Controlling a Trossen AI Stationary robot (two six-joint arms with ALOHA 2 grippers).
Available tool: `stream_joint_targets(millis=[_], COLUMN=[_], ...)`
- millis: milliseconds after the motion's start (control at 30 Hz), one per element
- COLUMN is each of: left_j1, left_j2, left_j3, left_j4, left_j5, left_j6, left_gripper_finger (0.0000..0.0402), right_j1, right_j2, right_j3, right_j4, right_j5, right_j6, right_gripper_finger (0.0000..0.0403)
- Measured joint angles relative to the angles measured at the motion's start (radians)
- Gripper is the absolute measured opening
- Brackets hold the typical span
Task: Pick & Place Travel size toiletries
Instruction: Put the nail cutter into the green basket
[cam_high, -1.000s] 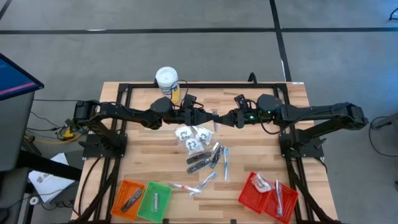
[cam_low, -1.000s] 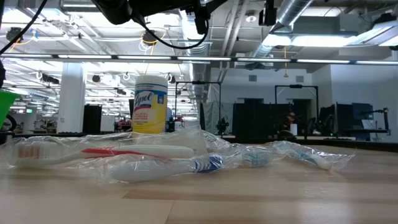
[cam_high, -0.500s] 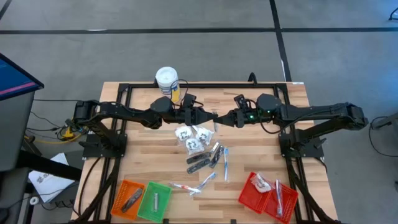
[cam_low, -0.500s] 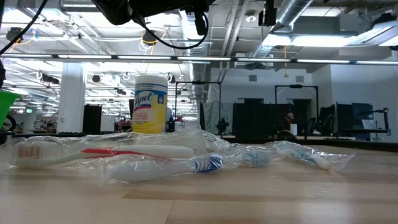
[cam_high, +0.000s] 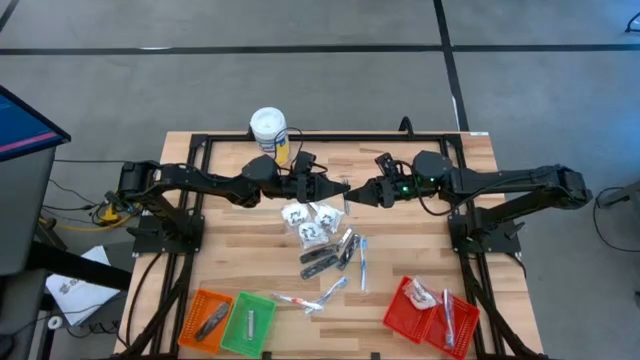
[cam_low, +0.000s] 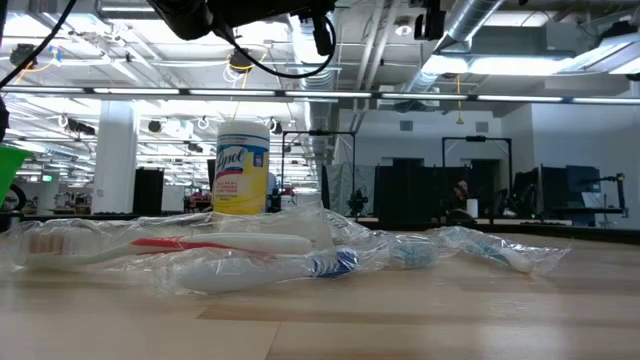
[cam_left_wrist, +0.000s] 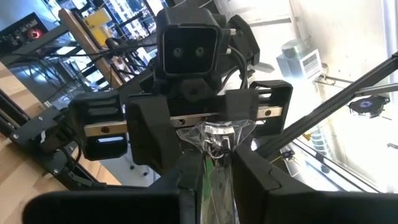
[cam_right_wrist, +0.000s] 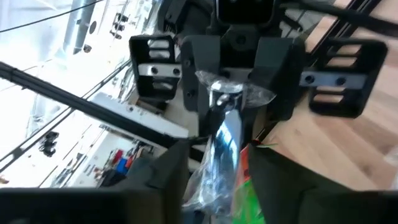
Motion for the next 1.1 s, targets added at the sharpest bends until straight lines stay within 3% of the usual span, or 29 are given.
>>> stream_joint_targets(millis=[167, 300, 533, 700, 800, 933, 1100], left_j1=[0.0, 0.0, -0.017, -0.064, -0.122, -0.248, -0.479], left_j2=[0.0, 0.0, -0.013, -0.1, -0.183, -0.288, -0.333], left_j3=[0.0, 0.0, 0.0, 0.0, 0.0, 0.0, 0.0], left_j4=[0.0, 0.0, -0.038, -0.326, -0.575, -0.833, -0.952], left_j5=[0.003, 0.029, 0.055, 0.039, -0.061, -0.276, -0.593], left_j6=[-0.024, -0.047, -0.097, -0.051, -0.022, -0.062, -0.245], left_gripper_finger=[0.0045, 0.0045, 0.0045, 0.0045, 0.0045, 0.0045, 0.0045], right_j1=[0.0, -0.004, -0.032, -0.025, -0.008, 0.032, 0.111], right_j2=[-0.006, -0.032, -0.109, -0.172, -0.207, -0.242, -0.253], right_j3=[0.0, 0.0, 0.0, 0.001, 0.001, 0.001, 0.001], right_j4=[-0.001, 0.0, -0.008, -0.021, -0.048, -0.08, -0.099], right_j5=[-0.078, -0.108, -0.108, -0.108, -0.108, -0.109, -0.108], right_j6=[0.009, 0.016, 0.035, 0.035, 0.032, 0.004, -0.031], right_gripper_finger=[0.0252, 0.0298, 0.0317, 0.0313, 0.0312, 0.0312, 0.0312])
